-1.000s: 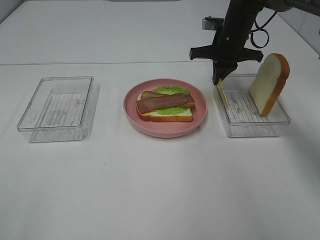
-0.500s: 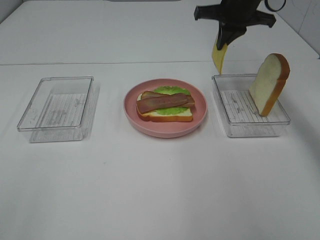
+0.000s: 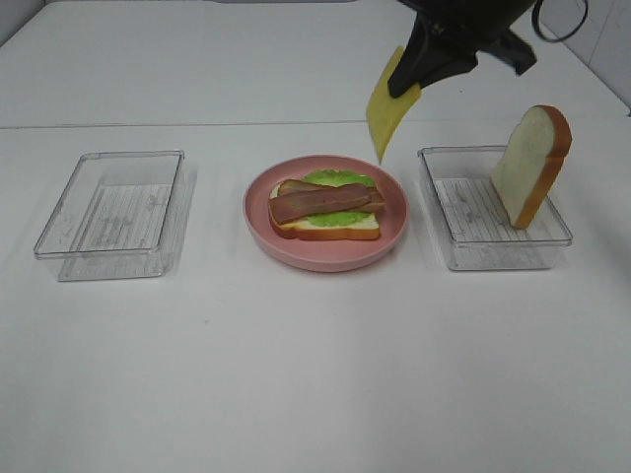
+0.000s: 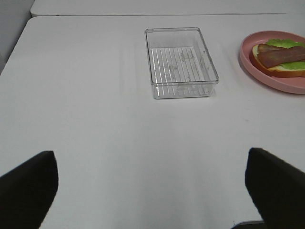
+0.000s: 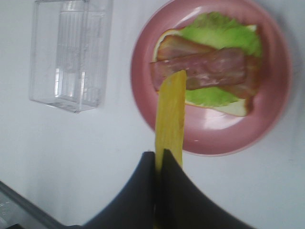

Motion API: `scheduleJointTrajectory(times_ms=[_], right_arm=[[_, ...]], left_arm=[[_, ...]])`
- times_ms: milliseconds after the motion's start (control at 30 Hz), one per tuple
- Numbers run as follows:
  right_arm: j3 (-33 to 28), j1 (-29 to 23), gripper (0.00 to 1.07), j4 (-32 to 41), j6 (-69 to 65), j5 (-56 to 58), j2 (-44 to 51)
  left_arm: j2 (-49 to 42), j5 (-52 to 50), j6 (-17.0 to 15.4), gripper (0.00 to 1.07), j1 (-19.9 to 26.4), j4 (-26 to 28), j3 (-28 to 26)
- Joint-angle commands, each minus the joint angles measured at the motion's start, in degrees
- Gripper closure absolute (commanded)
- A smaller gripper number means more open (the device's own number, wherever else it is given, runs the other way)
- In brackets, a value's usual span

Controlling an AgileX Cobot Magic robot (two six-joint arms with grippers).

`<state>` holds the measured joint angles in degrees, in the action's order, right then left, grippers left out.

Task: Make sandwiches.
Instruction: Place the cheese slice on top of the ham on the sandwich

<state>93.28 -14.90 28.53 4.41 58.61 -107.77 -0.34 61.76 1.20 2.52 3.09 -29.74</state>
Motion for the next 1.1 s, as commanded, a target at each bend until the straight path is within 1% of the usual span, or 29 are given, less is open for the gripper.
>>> scheduleJointTrajectory(times_ms=[33,67,133,267,333,367,433,467,500,533,600,633,667,800,867,900,967,1100], right_arm=[[-10.71,0.11,1.07,13.52,8.94,-6.88,2.01],[-10.71,0.11,1.07,13.52,8.94,-6.88,2.01],[-13.35,0.11,1.07,16.79,10.89,-6.99,1.83],[-13.64,0.11,1.07,16.9,10.89,-8.08,1.83],[-13.64,0.11,1.07,19.88,11.23,-11.23,1.72],[-13.64,0.11,1.07,19.88,11.23,-11.23,1.72],[-13.64,-0.4,1.07,26.01,15.87,-12.72,0.52],[-13.64,-0.4,1.07,26.01,15.87,-12.72,0.52],[-13.64,-0.8,1.07,31.17,19.94,-12.38,-0.92],[-13.64,-0.8,1.07,31.17,19.94,-12.38,-0.92],[-13.64,-2.46,1.07,37.01,23.95,-12.2,-4.07],[-13.64,-2.46,1.07,37.01,23.95,-12.2,-4.07],[-13.18,-3.32,1.07,38.96,24.35,-12.55,-6.47],[-11.23,-4.53,1.07,39.3,24.29,-13.01,-9.91],[-8.82,-5.1,1.07,39.13,24.06,-14.09,-12.83],[-8.82,-5.1,1.07,39.13,24.06,-14.09,-12.83],[-5.73,-5.16,1.07,38.62,23.72,-15.01,-15.93],[-4.18,-5.16,1.07,38.22,23.66,-15.64,-17.36]], left_arm=[[-1.15,-0.46,-0.23,0.04,-0.29,0.11,0.06],[-1.15,-0.46,-0.23,0.04,-0.29,0.11,0.06],[-1.15,-0.46,-0.23,0.04,-0.29,0.11,0.06],[-1.15,-0.46,-0.23,0.04,-0.29,0.11,0.06],[-1.15,-0.46,-0.23,0.04,-0.29,0.11,0.06],[-1.15,-0.46,-0.23,0.04,-0.29,0.11,0.06],[-1.15,-0.46,-0.23,0.04,-0.29,0.11,0.06],[-1.15,-0.46,-0.23,0.04,-0.29,0.11,0.06],[-1.15,-0.46,-0.23,0.04,-0.29,0.11,0.06],[-1.15,-0.46,-0.23,0.04,-0.29,0.11,0.06],[-1.2,-0.46,-0.17,0.04,-0.29,0.11,0.06],[-1.2,-0.46,-0.17,0.04,-0.29,0.11,0.06],[-1.2,-0.46,-0.17,0.04,-0.29,0.11,0.06],[-1.2,-0.46,-0.17,0.04,-0.29,0.11,0.06],[-1.2,-0.46,-0.17,0.04,-0.29,0.11,0.06],[-1.2,-0.46,-0.17,0.04,-0.29,0.11,0.06],[-1.2,-0.46,-0.17,0.04,-0.29,0.11,0.06],[-1.2,-0.46,-0.11,0.04,-0.29,0.11,0.06]])
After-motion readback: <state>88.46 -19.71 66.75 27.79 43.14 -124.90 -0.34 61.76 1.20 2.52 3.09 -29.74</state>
